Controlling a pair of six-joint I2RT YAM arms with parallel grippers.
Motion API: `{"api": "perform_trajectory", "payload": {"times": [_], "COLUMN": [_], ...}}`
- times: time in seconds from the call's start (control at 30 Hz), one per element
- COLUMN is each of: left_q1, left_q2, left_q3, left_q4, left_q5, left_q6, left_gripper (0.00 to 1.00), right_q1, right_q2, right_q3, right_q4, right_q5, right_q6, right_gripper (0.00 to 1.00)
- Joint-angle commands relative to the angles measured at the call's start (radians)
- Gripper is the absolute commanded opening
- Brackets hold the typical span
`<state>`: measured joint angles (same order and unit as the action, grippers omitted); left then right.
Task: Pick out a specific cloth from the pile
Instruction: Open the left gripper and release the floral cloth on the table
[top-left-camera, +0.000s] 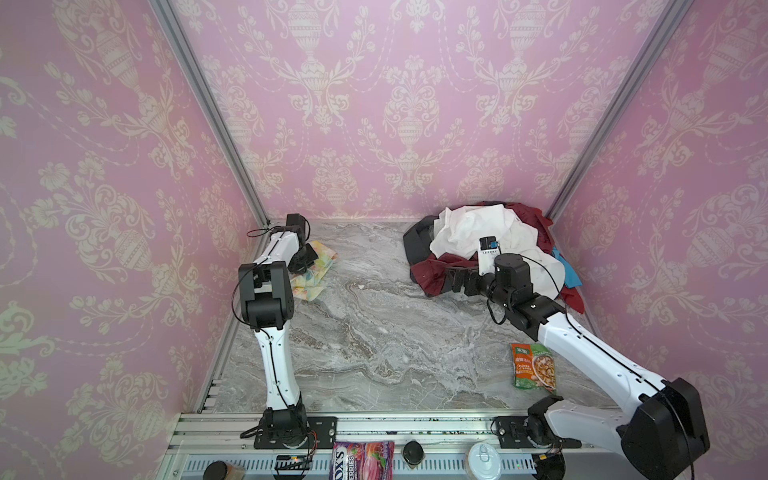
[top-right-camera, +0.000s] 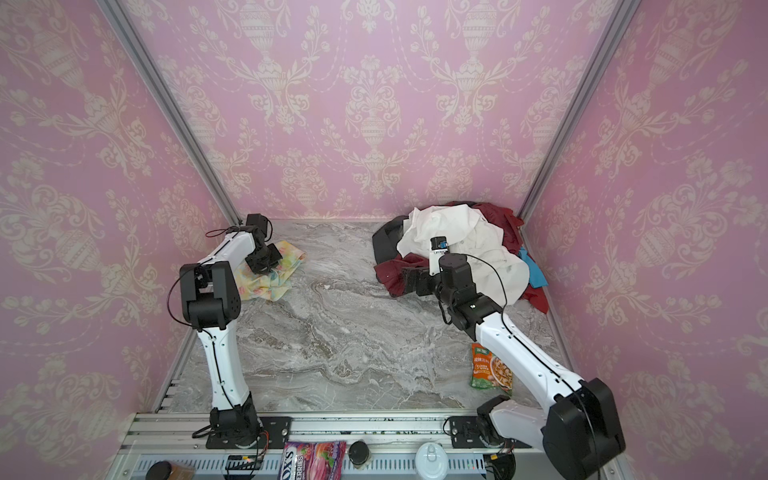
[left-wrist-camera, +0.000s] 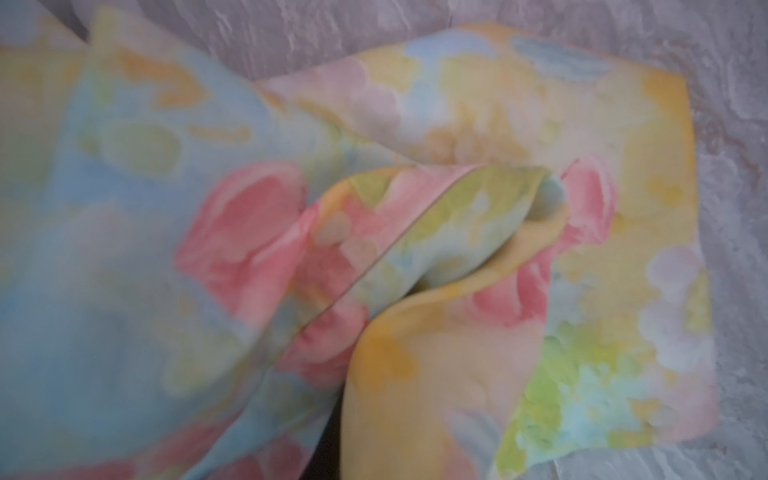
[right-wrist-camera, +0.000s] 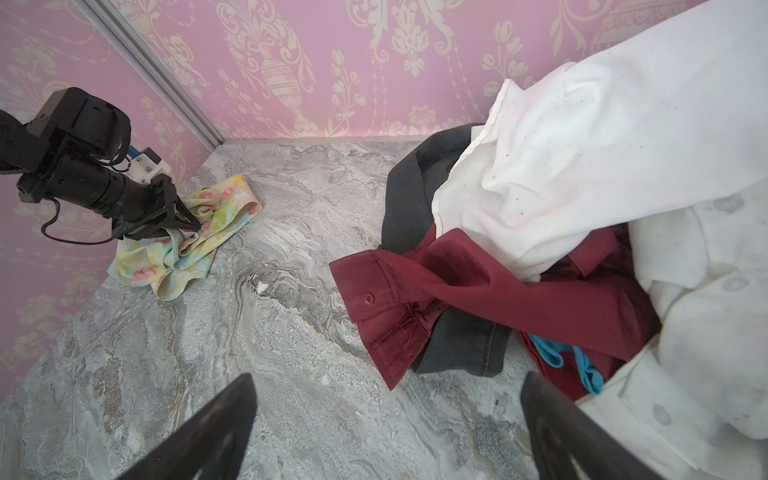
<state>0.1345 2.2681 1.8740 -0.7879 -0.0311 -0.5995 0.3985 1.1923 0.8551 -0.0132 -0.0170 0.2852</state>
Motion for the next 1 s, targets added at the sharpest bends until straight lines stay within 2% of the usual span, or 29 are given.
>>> {"api": "perform_trajectory", "payload": {"times": [0.0, 0.2, 0.4, 0.53, 0.6, 0.73, 0.83, 0.97], "left_q1": [0.030, 0.039, 0.039, 0.039, 0.036, 0.022, 0.014, -0.002], "left_q2": [0.060, 0.138, 0.139, 0.111, 0.080, 0.010, -0.036, -0.126], "left_q3": [0.093, 0.258, 0.308, 0.304, 0.287, 0.264, 0.254, 0.171], "left_q4": [-0.046, -0.095, -0.110, -0.121, -0.101, -0.071, -0.073, -0.011], "left_q5": [0.022, 0.023, 0.001, -0.024, -0.023, -0.055, -0.063, -0.044], "left_q6": [-0.112, -0.185, -0.192, -0.152, -0.111, 0.001, 0.042, 0.065], "left_gripper": [0.24, 0.26, 0.35, 0.51, 0.67, 0.91, 0.99, 0.99], "right_q1": [-0.018, -0.036, -0.044, -0.047, -0.046, -0.047, -0.047, -0.055], "right_q2": [0.005, 0.019, 0.018, 0.006, -0.005, -0.029, -0.041, -0.073], "right_q3": [-0.017, -0.013, -0.007, -0.004, 0.000, 0.008, 0.029, 0.042], "right_q4": [-0.013, -0.005, -0.009, -0.016, -0.026, -0.046, -0.083, -0.103], "right_q5": [0.006, -0.010, -0.015, -0.015, -0.015, -0.007, 0.009, 0.027], "right_q6": [0.002, -0.004, -0.009, -0.009, -0.010, -0.013, -0.032, -0.042], "right_gripper": [1.00, 1.00, 1.00, 1.00, 1.00, 1.00, 1.00, 1.00]}}
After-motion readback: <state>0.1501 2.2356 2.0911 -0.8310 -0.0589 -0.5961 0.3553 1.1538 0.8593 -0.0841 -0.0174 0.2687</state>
